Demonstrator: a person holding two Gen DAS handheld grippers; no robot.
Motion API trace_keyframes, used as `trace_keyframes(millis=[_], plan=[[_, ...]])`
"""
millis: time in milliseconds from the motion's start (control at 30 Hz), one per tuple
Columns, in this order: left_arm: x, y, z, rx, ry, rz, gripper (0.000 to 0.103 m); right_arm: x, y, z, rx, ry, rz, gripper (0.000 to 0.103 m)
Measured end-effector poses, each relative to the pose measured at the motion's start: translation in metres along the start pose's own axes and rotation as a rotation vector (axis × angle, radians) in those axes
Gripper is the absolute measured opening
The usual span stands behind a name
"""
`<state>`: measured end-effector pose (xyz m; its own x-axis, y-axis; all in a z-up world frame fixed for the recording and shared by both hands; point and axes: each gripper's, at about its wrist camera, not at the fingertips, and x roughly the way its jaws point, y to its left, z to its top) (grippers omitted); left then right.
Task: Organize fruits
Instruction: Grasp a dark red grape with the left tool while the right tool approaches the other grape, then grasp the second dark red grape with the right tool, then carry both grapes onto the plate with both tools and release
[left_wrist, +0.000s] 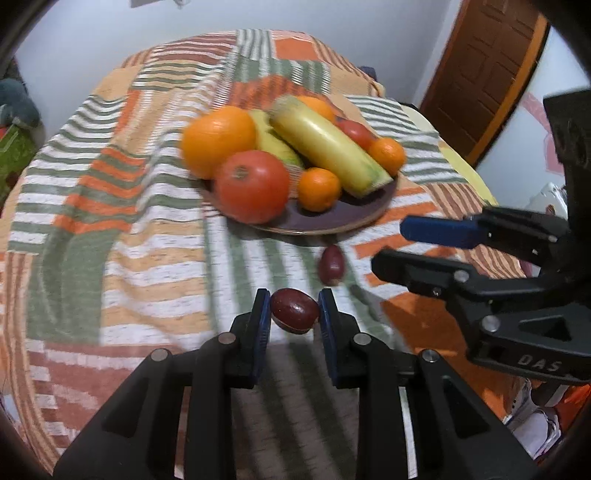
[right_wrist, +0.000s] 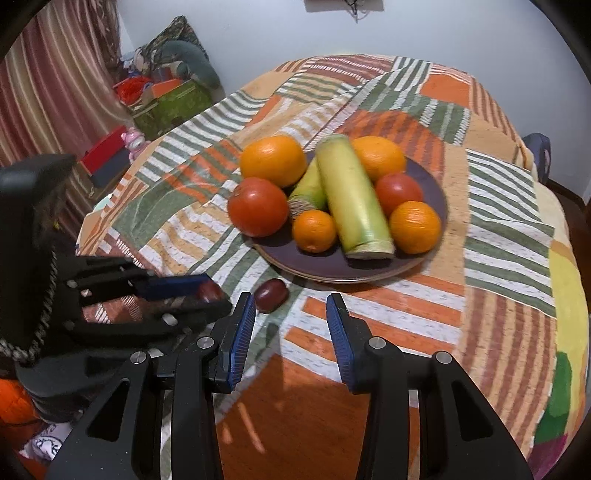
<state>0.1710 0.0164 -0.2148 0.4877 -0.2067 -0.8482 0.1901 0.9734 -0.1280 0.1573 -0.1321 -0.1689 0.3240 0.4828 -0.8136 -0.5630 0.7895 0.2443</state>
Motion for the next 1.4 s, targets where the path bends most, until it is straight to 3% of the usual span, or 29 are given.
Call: trace_keyframes(millis=[267, 433, 600, 800, 1400], plan=[[-0.016, 0.037, -0.004, -0.074, -0.028, 0.039, 0.026, 0.026, 0.016, 0.007, -0.040, 0.061, 0.041, 0.037], [-0.017, 0.041, -0.005, -0.083, -0.031, 0.036, 0.026, 0.041, 0.018, 0.007, -0.061, 0.081, -0.005, 0.037], [-0.016, 0.036, -0.003, -0.078, -0.034, 0.031, 0.026, 0.040, 0.009, 0.007, -0.041, 0.079, -0.021, 0.021], [-0.018, 0.029, 0.002, -0.062, -0.042, 0.028, 0.026, 0.035, 0.003, 0.006, -0.022, 0.067, 0.000, 0.019], [-0.030, -0.014, 0.046, 0.027, -0.129, -0.018, 0.026, -0.034, -0.028, 0.025, 0.038, -0.124, -0.037, 0.019]])
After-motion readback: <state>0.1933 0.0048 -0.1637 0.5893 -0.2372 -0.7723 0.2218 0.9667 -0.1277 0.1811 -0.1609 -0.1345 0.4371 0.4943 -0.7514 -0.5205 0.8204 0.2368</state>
